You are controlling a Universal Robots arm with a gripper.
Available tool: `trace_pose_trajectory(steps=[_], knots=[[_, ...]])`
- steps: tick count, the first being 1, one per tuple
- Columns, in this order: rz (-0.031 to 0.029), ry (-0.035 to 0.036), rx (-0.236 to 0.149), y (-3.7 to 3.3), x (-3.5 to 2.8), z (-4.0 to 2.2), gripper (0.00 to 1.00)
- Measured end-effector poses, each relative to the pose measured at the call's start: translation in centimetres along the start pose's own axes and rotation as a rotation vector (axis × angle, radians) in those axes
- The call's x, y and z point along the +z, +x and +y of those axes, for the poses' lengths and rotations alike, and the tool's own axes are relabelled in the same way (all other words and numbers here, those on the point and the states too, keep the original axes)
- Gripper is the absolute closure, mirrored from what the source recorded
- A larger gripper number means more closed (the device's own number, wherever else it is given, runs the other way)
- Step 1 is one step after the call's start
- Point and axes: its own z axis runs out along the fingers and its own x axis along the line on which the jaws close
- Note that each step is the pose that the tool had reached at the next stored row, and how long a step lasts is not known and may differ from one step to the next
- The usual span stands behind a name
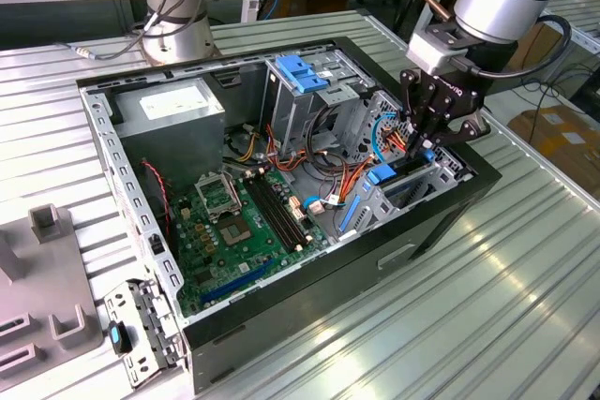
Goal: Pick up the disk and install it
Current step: 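Insert the first disk wire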
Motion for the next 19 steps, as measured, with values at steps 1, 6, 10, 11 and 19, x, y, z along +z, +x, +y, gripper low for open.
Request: trace_pose_trajectory(steps=[1,6,10,11,19], knots=[[0.0,0.0,0.0,0.0,0.0,0.0,0.83],[0.0,0.0,0.0,0.0,0.01,0.0,0.83],[-0.0002,0.0,0.0,0.0,0.15,0.0,0.83],[-0.0001,0.0,0.0,-0.01,0.31,0.0,0.83],[-0.0013,-0.0003,0.0,-0.02,0.78,0.0,0.82]])
